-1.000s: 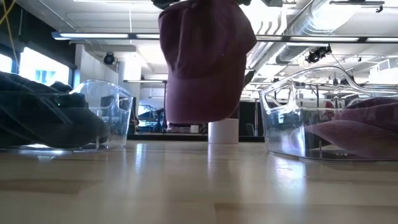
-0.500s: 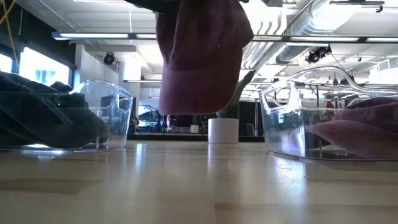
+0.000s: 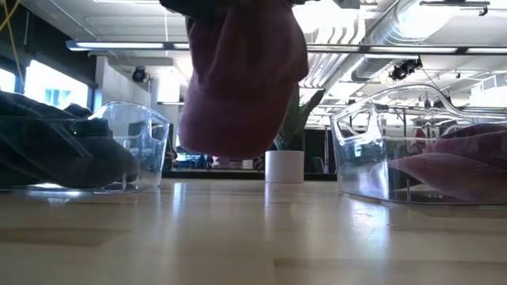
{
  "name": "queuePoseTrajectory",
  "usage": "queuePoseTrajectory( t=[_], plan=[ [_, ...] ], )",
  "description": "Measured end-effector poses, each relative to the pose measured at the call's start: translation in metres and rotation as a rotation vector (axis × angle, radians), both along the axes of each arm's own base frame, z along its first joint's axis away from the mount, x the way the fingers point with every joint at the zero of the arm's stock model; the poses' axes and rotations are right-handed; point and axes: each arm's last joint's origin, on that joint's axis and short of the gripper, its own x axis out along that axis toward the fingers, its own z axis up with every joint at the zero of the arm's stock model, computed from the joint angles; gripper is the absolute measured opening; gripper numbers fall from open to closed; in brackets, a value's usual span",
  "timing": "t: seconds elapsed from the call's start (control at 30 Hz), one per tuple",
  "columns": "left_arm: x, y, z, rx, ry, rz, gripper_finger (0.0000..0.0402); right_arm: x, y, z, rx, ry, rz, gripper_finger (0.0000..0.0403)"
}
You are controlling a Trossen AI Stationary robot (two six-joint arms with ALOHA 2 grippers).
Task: Pick & Place hat
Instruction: Put the red cap into the right transparent bin
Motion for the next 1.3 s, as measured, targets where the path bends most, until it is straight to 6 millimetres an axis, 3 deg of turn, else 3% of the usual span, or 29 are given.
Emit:
queuePoseTrajectory(
  t=[0.17, 0.3, 0.4, 0.5, 0.57, 0.8, 0.9, 1.07, 1.17, 1.3],
  plan=[
    [0.000, 0.000, 0.000, -0.021, 0.008, 0.019, 0.0006, -0.026, -0.003, 0.028, -0.110, -0.066, -0.055, 0.0199],
    [0.000, 0.000, 0.000, -0.027, 0.010, 0.026, 0.0004, -0.053, 0.031, 0.050, -0.413, -0.086, -0.192, 0.0203],
    [0.000, 0.000, 0.000, -0.033, 0.011, 0.041, 0.0002, -0.061, 0.064, 0.052, -0.637, -0.094, -0.183, 0.0203],
    [0.000, 0.000, 0.000, -0.030, 0.011, 0.045, 0.0002, -0.055, 0.085, 0.042, -0.798, -0.092, -0.162, 0.0207],
    [0.000, 0.000, 0.000, -0.029, 0.011, 0.046, 0.0002, -0.049, 0.088, 0.033, -0.847, -0.057, -0.168, 0.0215],
    [0.000, 0.000, 0.000, -0.028, 0.011, 0.048, 0.0002, -0.017, 0.073, -0.005, -0.982, 0.045, -0.080, 0.0277],
    [0.000, 0.000, 0.000, -0.029, 0.011, 0.049, 0.0002, -0.007, 0.067, -0.015, -0.967, 0.026, 0.007, 0.0285],
    [0.000, 0.001, 0.000, -0.028, 0.012, 0.051, 0.0002, 0.008, 0.052, -0.026, -0.766, -0.029, 0.081, 0.0236],
    [0.000, 0.001, 0.000, -0.028, 0.013, 0.052, 0.0002, 0.011, 0.042, -0.027, -0.612, -0.068, 0.137, 0.0169],
    [-0.001, 0.001, 0.000, -0.028, 0.019, 0.052, 0.0002, 0.011, 0.034, -0.021, -0.301, -0.159, 0.306, 0.0051]
  ],
)
